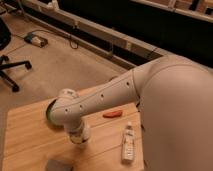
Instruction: Place the white sponge in the ceramic cup
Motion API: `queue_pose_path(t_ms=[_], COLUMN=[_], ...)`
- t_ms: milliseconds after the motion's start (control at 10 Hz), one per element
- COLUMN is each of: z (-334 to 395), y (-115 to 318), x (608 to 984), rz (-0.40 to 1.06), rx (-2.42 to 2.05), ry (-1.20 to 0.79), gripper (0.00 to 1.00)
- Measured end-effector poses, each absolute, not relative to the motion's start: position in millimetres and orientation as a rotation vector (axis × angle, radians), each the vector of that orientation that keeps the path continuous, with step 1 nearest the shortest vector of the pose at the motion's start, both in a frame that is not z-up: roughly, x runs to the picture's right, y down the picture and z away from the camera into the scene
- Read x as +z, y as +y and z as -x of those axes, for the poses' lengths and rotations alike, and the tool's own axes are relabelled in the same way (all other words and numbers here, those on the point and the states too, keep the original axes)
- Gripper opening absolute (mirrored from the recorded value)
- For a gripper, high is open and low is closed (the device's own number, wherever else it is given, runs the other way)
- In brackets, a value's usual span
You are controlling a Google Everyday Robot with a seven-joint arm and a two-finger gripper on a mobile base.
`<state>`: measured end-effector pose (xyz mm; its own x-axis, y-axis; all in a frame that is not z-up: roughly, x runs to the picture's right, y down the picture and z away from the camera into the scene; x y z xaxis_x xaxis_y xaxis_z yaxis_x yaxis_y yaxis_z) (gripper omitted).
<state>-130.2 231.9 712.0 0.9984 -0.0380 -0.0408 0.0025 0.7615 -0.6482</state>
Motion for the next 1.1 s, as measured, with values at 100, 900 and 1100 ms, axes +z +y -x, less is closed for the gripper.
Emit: queue_pose_path(t_ms=[100, 900, 1100], z=[131.8, 136.3, 137.2], y=[230.5, 225.8, 224.5], x=[710.5, 703.4, 700.4], rz=[0.702, 0.688, 0.682], rx=[-0.029, -0.042, -0.042], ry=[0.056, 0.078, 0.086], gripper=[0.03, 0.00, 0.00])
